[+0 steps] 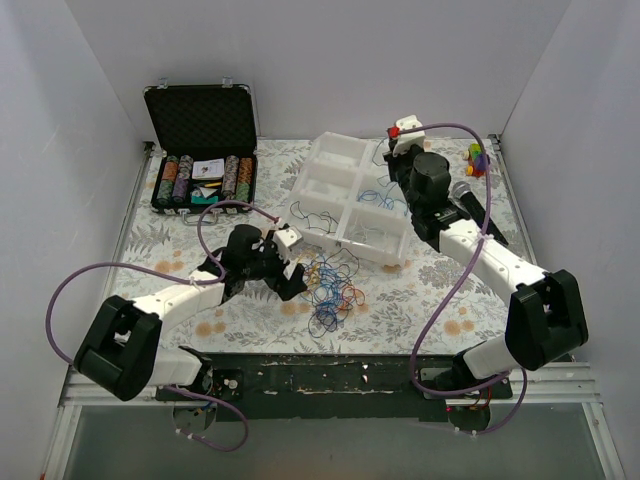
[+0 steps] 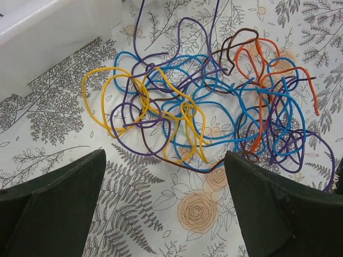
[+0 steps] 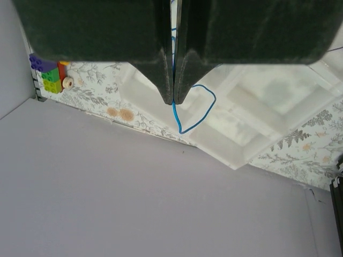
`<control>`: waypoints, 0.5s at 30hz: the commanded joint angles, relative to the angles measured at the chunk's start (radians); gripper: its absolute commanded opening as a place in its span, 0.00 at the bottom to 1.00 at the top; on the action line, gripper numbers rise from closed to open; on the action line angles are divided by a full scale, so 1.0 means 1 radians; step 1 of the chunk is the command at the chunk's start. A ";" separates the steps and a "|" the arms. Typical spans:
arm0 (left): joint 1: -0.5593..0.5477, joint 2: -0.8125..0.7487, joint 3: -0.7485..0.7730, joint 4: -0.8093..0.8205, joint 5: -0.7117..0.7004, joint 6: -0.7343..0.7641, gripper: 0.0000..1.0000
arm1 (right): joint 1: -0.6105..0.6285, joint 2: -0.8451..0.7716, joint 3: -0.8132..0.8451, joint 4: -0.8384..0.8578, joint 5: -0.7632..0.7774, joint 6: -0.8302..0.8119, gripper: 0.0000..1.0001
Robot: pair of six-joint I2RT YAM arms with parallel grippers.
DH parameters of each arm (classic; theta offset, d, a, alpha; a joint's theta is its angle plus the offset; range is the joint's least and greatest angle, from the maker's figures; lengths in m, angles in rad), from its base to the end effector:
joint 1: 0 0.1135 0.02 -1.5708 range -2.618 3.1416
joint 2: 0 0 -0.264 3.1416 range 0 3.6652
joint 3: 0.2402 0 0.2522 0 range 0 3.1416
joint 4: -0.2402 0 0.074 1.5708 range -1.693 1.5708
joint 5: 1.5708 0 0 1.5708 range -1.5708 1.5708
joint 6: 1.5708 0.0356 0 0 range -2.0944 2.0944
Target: Untangle the cables
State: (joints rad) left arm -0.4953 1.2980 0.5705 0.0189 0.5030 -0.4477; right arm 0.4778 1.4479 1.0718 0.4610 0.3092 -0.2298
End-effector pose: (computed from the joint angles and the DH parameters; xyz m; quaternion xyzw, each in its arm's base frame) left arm 0.2132 -0.1347 0.1812 0.1249 0.8772 -0.3853 0.2579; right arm 0.3114 0.1490 0.3505 -0.1252 0.6663 -0.0134 0.7350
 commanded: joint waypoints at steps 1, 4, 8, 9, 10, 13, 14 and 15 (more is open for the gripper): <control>-0.012 -0.026 0.055 0.010 -0.038 0.010 0.92 | -0.004 -0.029 -0.038 0.010 0.024 0.038 0.01; -0.011 -0.045 0.069 -0.013 -0.049 0.011 0.92 | -0.004 0.008 -0.061 -0.004 0.025 0.043 0.01; -0.011 -0.091 0.077 -0.069 -0.041 -0.016 0.93 | -0.004 0.066 -0.065 -0.015 0.036 0.044 0.01; -0.011 -0.104 0.081 -0.082 -0.041 -0.025 0.94 | -0.004 0.080 -0.062 -0.018 0.034 0.046 0.01; -0.011 -0.118 0.088 -0.094 -0.041 -0.035 0.95 | -0.004 0.097 -0.061 -0.022 0.034 0.050 0.01; -0.011 -0.138 0.123 -0.149 -0.046 -0.063 0.96 | -0.005 0.169 -0.021 -0.077 0.048 0.072 0.01; -0.011 -0.140 0.138 -0.166 -0.049 -0.075 0.97 | -0.005 0.192 -0.003 -0.100 0.054 0.084 0.01; -0.012 -0.141 0.152 -0.189 -0.049 -0.081 0.97 | -0.005 0.213 0.014 -0.128 0.060 0.096 0.01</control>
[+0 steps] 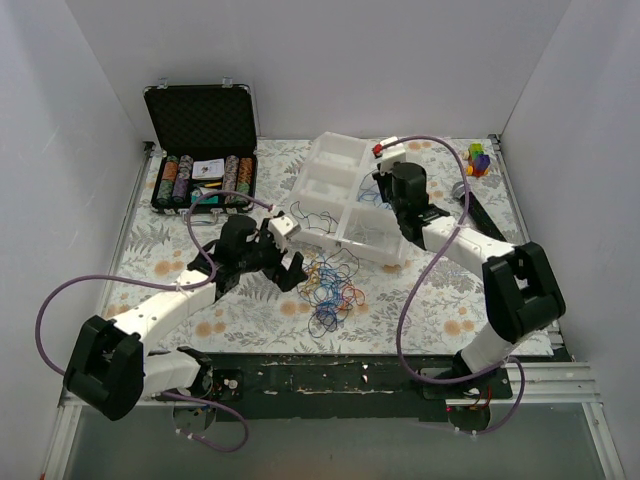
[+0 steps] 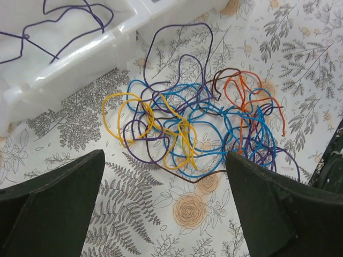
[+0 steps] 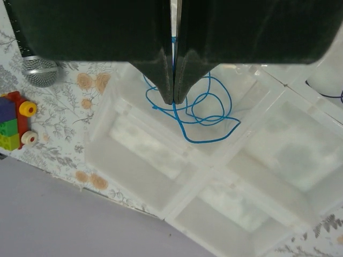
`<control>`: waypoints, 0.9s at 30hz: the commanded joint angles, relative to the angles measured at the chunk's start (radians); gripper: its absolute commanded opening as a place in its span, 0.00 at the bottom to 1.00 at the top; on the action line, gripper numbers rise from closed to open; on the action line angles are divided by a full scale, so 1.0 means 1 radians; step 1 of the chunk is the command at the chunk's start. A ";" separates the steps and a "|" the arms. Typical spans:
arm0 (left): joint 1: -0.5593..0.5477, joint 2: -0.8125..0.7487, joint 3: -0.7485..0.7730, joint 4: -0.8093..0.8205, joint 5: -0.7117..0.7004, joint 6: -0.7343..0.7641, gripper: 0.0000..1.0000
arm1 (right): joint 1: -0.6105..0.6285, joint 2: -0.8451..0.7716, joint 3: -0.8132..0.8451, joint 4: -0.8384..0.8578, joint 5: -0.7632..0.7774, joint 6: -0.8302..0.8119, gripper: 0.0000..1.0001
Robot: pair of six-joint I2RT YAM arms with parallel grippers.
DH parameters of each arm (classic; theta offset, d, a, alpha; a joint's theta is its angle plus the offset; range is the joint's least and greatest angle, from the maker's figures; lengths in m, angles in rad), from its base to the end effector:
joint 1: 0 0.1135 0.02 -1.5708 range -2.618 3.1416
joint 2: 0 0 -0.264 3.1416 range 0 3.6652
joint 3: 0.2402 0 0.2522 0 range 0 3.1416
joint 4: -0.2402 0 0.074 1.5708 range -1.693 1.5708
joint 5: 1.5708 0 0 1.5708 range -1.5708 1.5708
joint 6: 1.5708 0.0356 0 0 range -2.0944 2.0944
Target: Untangle the cables
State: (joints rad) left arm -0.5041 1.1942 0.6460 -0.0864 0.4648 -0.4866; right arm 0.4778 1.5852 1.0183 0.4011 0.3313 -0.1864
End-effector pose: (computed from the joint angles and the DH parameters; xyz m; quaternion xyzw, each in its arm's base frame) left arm 0.2098 -0.1340 0.2198 0.1115 0.8675 -0.3895 0.2886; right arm 0.3329 0.1593 0.2788 -0.1447 0.7464 -0.0320 0.6488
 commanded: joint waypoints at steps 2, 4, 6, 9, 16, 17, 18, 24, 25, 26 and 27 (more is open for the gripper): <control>-0.002 -0.036 0.105 -0.116 -0.014 -0.058 0.97 | -0.007 0.108 0.089 -0.120 0.037 0.096 0.01; -0.002 -0.035 0.133 -0.137 -0.017 -0.064 0.97 | -0.007 0.128 0.089 -0.149 0.022 0.134 0.01; -0.001 -0.042 0.147 -0.145 -0.025 -0.070 0.98 | -0.008 0.148 0.086 -0.169 0.008 0.160 0.01; -0.001 -0.056 0.159 -0.151 -0.037 -0.078 0.98 | -0.024 0.173 0.098 -0.177 -0.020 0.179 0.01; -0.001 -0.087 0.173 -0.231 -0.066 -0.090 0.98 | -0.093 0.234 0.253 -0.223 -0.084 0.225 0.07; -0.002 -0.087 0.176 -0.242 -0.080 -0.090 0.98 | -0.096 0.248 0.275 -0.232 -0.093 0.225 0.14; -0.002 -0.085 0.178 -0.252 -0.089 -0.090 0.98 | -0.096 0.254 0.287 -0.243 -0.112 0.226 0.27; -0.002 -0.073 0.152 -0.245 -0.068 -0.102 0.97 | -0.071 0.121 0.188 -0.206 -0.187 0.251 0.75; -0.002 -0.068 0.146 -0.237 -0.061 -0.107 0.96 | -0.061 0.075 0.152 -0.191 -0.201 0.245 0.77; -0.002 -0.062 0.139 -0.230 -0.058 -0.110 0.96 | -0.045 0.029 0.122 -0.173 -0.215 0.232 0.78; -0.002 -0.055 0.135 -0.225 -0.055 -0.110 0.95 | -0.025 -0.008 0.097 -0.173 -0.225 0.222 0.79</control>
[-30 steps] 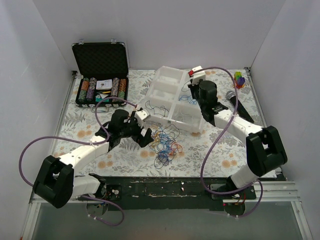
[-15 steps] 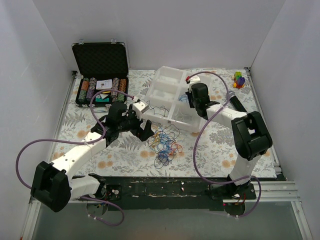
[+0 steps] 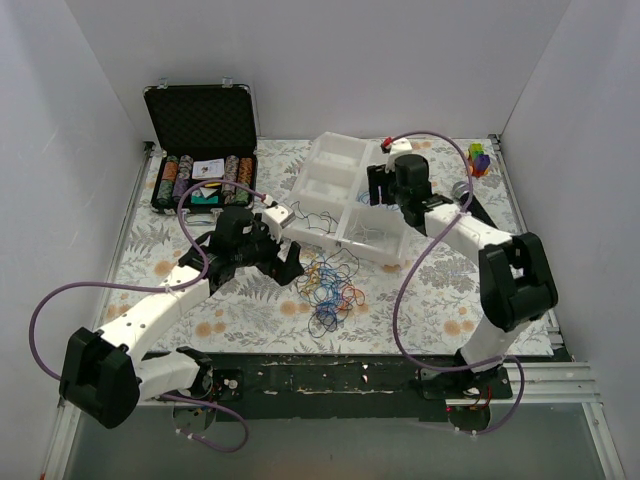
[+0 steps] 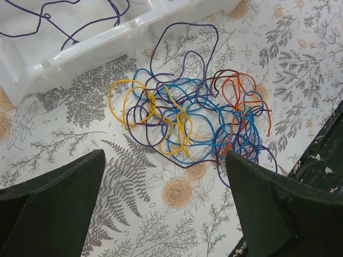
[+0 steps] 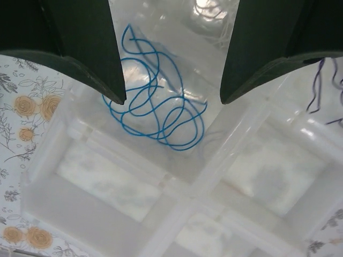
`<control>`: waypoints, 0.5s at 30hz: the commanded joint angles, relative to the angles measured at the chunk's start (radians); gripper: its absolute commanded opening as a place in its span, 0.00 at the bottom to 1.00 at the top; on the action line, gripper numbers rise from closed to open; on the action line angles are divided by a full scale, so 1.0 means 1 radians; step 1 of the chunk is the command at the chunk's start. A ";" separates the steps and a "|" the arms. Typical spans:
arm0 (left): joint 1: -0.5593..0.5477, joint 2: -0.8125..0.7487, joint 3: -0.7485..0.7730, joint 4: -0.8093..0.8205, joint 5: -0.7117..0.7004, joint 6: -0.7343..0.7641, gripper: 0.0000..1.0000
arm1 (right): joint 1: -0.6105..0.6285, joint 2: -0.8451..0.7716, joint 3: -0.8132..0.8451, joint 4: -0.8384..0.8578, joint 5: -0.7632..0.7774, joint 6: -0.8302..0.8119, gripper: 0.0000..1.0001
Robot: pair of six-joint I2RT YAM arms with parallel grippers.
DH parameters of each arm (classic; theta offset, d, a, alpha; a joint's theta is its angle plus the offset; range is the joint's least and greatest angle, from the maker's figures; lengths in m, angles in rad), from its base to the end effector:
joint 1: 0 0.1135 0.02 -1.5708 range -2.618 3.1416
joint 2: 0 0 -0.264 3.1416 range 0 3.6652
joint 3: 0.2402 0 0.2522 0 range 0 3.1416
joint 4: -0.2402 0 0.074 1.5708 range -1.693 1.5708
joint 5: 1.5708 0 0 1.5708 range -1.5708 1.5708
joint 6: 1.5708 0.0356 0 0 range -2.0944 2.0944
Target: Untangle the cables
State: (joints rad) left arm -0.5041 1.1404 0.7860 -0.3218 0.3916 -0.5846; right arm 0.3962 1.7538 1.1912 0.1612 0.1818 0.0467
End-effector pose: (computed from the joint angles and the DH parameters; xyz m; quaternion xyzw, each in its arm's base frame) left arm 0.2069 -0.1297 0.2578 0.0485 0.8871 -0.3698 0.2721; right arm 0.3785 0.1514 0.2506 -0.0950 0.8265 0.0469 0.5529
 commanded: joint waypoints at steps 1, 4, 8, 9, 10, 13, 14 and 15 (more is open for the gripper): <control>-0.002 0.010 -0.005 0.013 0.020 -0.011 0.95 | 0.075 -0.219 -0.093 0.057 -0.094 -0.018 0.80; -0.002 0.018 -0.021 0.044 0.013 -0.006 0.94 | 0.165 -0.325 -0.154 0.023 -0.122 -0.042 0.80; -0.002 0.015 -0.034 0.064 0.003 -0.017 0.93 | 0.298 -0.436 -0.263 -0.025 -0.116 -0.007 0.79; -0.002 0.016 -0.037 0.064 0.003 -0.017 0.93 | 0.332 -0.457 -0.298 -0.031 -0.104 0.008 0.79; -0.002 0.016 -0.037 0.064 0.003 -0.014 0.93 | 0.367 -0.474 -0.329 -0.037 -0.093 0.019 0.78; -0.002 0.016 -0.041 0.064 -0.005 -0.004 0.92 | 0.404 -0.519 -0.441 -0.028 -0.114 0.067 0.72; -0.002 0.016 -0.041 0.061 -0.007 0.000 0.92 | 0.411 -0.531 -0.477 -0.016 -0.134 0.080 0.69; -0.002 0.015 -0.041 0.063 -0.010 0.003 0.92 | 0.420 -0.540 -0.504 -0.005 -0.146 0.091 0.67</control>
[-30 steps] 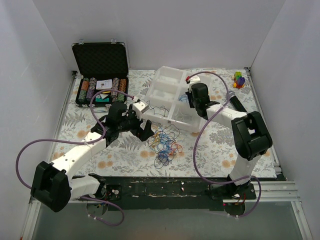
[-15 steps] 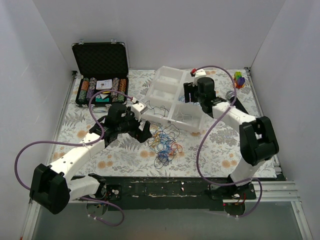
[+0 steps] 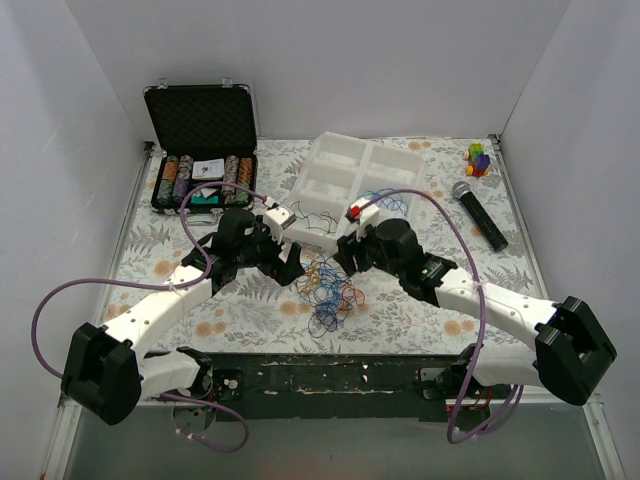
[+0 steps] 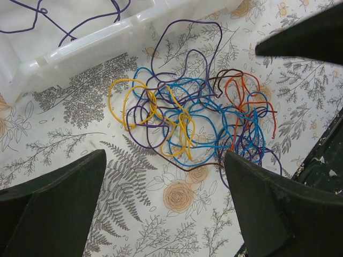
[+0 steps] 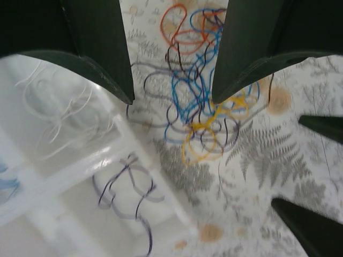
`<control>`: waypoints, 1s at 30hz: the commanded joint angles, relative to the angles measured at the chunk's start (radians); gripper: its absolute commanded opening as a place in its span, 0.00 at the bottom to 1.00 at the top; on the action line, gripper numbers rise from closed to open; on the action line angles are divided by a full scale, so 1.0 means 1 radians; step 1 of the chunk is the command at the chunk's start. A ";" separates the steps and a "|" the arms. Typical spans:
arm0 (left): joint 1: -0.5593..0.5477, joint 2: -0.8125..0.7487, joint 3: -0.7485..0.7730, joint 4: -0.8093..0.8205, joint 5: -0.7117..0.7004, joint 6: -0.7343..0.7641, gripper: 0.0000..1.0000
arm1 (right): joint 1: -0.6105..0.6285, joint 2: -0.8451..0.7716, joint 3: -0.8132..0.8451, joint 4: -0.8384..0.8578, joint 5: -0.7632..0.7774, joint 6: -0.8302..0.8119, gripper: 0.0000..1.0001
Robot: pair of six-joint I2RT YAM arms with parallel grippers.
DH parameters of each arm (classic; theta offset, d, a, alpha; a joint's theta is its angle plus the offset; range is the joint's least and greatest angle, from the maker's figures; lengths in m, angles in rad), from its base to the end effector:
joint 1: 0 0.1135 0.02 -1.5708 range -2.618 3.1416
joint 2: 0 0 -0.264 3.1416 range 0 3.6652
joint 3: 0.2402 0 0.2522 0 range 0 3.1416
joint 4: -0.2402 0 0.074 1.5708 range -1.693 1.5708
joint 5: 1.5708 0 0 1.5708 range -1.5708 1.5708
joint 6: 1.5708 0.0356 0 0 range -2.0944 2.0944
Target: Untangle the cables
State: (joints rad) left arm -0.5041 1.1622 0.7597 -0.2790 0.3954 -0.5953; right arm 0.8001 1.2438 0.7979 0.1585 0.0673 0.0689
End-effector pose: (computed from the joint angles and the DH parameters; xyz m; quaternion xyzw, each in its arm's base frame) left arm 0.2096 -0.1313 0.2477 0.0441 0.8881 -0.3715 0.2670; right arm 0.2017 0.2043 0.2810 -0.2674 0.7549 0.2274 0.5540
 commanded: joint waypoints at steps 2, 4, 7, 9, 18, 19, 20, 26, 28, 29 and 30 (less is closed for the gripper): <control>-0.002 -0.010 -0.011 0.018 -0.021 0.015 0.91 | 0.030 -0.037 -0.146 0.003 -0.024 0.075 0.64; -0.002 -0.016 -0.010 0.020 -0.020 0.017 0.91 | 0.031 -0.027 -0.154 0.000 -0.024 0.075 0.62; -0.002 -0.022 -0.007 0.017 -0.006 0.012 0.91 | 0.033 0.005 -0.144 0.010 -0.024 0.057 0.59; -0.002 -0.027 -0.002 0.011 -0.001 0.008 0.90 | 0.031 0.034 -0.121 0.009 -0.043 0.048 0.56; -0.002 -0.056 0.030 -0.022 0.003 0.052 0.91 | 0.031 0.152 -0.074 0.024 -0.107 0.049 0.28; -0.002 -0.059 0.032 -0.022 0.002 0.055 0.91 | 0.031 0.152 -0.071 0.026 -0.109 0.048 0.25; -0.002 -0.058 0.033 -0.023 0.002 0.060 0.91 | 0.031 0.151 -0.068 0.027 -0.109 0.046 0.21; -0.002 -0.050 0.046 -0.019 0.005 0.063 0.91 | 0.031 0.082 -0.051 0.033 -0.118 0.035 0.01; -0.002 -0.047 0.044 -0.014 0.014 0.054 0.91 | 0.033 0.034 -0.032 0.024 -0.133 0.040 0.01; -0.002 -0.048 0.041 -0.011 0.023 0.052 0.91 | 0.031 0.004 -0.020 0.019 -0.142 0.043 0.01; -0.002 -0.048 0.035 -0.003 0.028 0.045 0.91 | 0.031 -0.030 -0.008 0.015 -0.152 0.043 0.01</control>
State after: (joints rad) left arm -0.5041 1.1393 0.7677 -0.2920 0.3923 -0.5488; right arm 0.8261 1.3376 0.6998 0.1337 -0.0418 0.1123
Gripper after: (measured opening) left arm 0.908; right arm 0.024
